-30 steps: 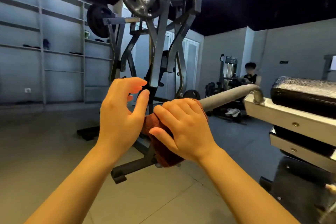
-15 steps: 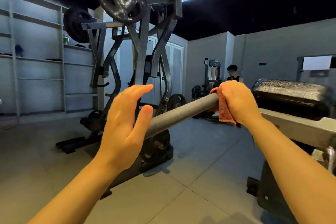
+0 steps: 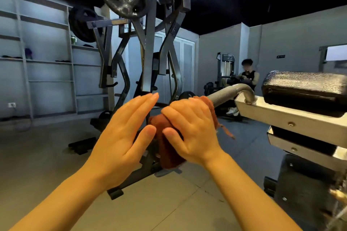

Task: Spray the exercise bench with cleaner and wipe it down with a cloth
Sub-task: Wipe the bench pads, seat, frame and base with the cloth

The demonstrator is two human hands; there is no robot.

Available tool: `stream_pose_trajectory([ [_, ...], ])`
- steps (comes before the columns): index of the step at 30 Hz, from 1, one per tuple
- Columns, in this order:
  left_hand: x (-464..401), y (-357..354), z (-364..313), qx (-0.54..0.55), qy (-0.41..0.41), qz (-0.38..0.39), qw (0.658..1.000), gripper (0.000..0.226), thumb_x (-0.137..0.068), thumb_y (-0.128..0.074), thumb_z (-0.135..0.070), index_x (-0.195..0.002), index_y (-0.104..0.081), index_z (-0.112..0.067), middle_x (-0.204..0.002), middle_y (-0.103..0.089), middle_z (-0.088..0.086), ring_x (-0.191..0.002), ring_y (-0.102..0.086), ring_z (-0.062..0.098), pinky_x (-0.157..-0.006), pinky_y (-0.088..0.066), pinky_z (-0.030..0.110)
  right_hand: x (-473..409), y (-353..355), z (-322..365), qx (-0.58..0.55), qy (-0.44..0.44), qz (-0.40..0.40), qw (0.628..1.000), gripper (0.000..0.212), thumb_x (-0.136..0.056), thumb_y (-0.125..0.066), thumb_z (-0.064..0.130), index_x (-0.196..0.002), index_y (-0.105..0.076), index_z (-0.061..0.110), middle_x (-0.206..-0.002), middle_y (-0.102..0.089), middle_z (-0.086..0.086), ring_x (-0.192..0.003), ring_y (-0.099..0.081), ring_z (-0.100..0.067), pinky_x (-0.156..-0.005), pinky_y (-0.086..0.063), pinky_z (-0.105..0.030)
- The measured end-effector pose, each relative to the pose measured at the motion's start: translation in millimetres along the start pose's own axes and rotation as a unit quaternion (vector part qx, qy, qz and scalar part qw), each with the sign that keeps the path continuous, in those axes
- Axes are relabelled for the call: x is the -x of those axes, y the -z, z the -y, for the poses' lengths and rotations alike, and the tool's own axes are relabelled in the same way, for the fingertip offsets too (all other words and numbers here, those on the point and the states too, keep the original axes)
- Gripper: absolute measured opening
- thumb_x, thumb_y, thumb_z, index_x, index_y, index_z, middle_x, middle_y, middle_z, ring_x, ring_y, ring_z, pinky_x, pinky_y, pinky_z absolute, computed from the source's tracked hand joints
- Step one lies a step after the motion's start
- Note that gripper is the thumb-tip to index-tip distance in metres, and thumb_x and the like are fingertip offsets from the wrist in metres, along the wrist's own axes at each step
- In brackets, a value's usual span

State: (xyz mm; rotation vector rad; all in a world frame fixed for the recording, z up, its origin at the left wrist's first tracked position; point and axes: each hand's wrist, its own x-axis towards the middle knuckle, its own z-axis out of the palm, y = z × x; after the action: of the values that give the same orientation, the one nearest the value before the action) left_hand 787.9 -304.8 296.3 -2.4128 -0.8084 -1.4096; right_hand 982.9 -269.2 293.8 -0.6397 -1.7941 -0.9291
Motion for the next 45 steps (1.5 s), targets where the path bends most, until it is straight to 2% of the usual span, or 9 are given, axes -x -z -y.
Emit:
stream_pose_trajectory([
  [4,0.6,2.0,-0.7,-0.018,-0.005,0.027,0.999,0.056,-0.094,-0.016,-0.069,-0.148,-0.011,-0.052,-0.154,-0.019,-0.029,-0.145,-0.015,-0.001,-0.112,-0.017,0.024,2.4,13.6,-52.8,0.017,-0.062,-0.014,0.998,0.058,-0.102,-0.023,0.052,-0.101,-0.066,0.013,-0.100,-0.064,-0.002,-0.097,-0.055,-0.023,-0.097,-0.033,-0.039],
  [10,1.8,2.3,-1.0,-0.109,-0.056,0.045,0.991,0.058,-0.098,-0.023,-0.061,-0.151,-0.025,-0.036,-0.158,-0.024,-0.014,-0.148,-0.015,0.012,-0.114,-0.022,0.043,8.0,31.8,-114.9,0.044,-0.130,-0.008,0.990,0.055,-0.100,-0.024,0.049,-0.103,-0.064,0.012,-0.102,-0.059,-0.004,-0.097,-0.050,-0.023,-0.095,-0.035,-0.043],
  [16,0.6,0.9,1.3,-0.144,-0.096,0.050,0.984,0.060,-0.098,-0.026,-0.060,-0.152,-0.025,-0.033,-0.158,-0.026,-0.009,-0.148,-0.016,0.016,-0.118,-0.013,0.038,23.1,36.6,-153.6,-0.015,-0.367,-0.032,0.930,0.055,-0.098,-0.023,0.047,-0.127,-0.054,0.013,-0.125,-0.052,-0.008,-0.116,-0.047,-0.023,-0.100,-0.039,-0.040],
  [21,-0.3,-2.1,-1.0,-0.114,-0.087,0.011,0.990,0.059,-0.099,-0.022,-0.059,-0.152,-0.023,-0.032,-0.158,-0.027,-0.009,-0.148,-0.018,0.017,-0.118,-0.016,0.037,1.9,23.5,-110.1,-0.003,-0.344,-0.119,0.931,0.046,-0.098,-0.025,0.037,-0.101,-0.060,0.008,-0.105,-0.056,-0.010,-0.106,-0.050,-0.032,-0.101,-0.035,-0.054],
  [25,-0.6,-4.9,-1.7,-0.088,-0.076,-0.019,0.993,0.058,-0.100,-0.020,-0.057,-0.152,-0.021,-0.032,-0.157,-0.025,-0.015,-0.147,-0.019,0.014,-0.119,-0.016,0.034,-4.6,11.5,-56.9,-0.020,-0.288,-0.123,0.950,0.022,-0.093,-0.038,0.031,-0.087,-0.053,0.016,-0.099,-0.055,-0.001,-0.116,-0.047,-0.031,-0.106,-0.026,-0.062],
  [29,-1.7,-4.7,-1.9,-0.078,-0.075,-0.030,0.994,0.058,-0.100,-0.019,-0.058,-0.152,-0.022,-0.031,-0.157,-0.024,-0.018,-0.147,-0.020,0.013,-0.119,-0.014,0.026,0.8,-0.5,2.6,-0.062,-0.222,-0.083,0.969,0.034,-0.088,-0.047,0.044,-0.100,-0.059,0.015,-0.111,-0.055,-0.001,-0.128,-0.040,-0.025,-0.119,-0.009,-0.051],
  [33,-1.1,-4.4,-4.3,-0.022,-0.044,-0.066,0.997,0.060,-0.099,-0.019,-0.060,-0.150,-0.024,-0.028,-0.154,-0.021,-0.028,-0.146,-0.020,0.007,-0.117,-0.014,0.019,8.8,-15.7,50.7,-0.052,-0.108,-0.006,0.993,0.039,-0.092,-0.044,0.046,-0.116,-0.058,0.019,-0.121,-0.056,-0.002,-0.129,-0.043,-0.026,-0.117,-0.016,-0.052],
  [37,3.9,-5.5,-3.5,0.054,0.020,-0.089,0.994,0.064,-0.096,-0.018,-0.067,-0.149,-0.026,-0.032,-0.155,-0.024,-0.021,-0.147,-0.018,0.009,-0.118,-0.015,0.025,7.8,1.7,18.1,-0.014,-0.028,0.034,0.999,0.040,-0.095,-0.040,0.048,-0.122,-0.054,0.022,-0.122,-0.058,0.000,-0.125,-0.047,-0.023,-0.116,-0.019,-0.042],
  [45,1.2,-7.7,-5.7,0.077,0.035,-0.098,0.992,0.059,-0.094,-0.018,-0.069,-0.144,-0.024,-0.039,-0.151,-0.026,-0.025,-0.145,-0.020,0.006,-0.118,-0.018,0.029,3.8,52.7,-109.4,0.012,-0.247,0.014,0.969,0.036,-0.094,-0.032,0.039,-0.102,-0.063,0.021,-0.102,-0.053,0.004,-0.105,-0.048,-0.021,-0.100,-0.036,-0.044],
])
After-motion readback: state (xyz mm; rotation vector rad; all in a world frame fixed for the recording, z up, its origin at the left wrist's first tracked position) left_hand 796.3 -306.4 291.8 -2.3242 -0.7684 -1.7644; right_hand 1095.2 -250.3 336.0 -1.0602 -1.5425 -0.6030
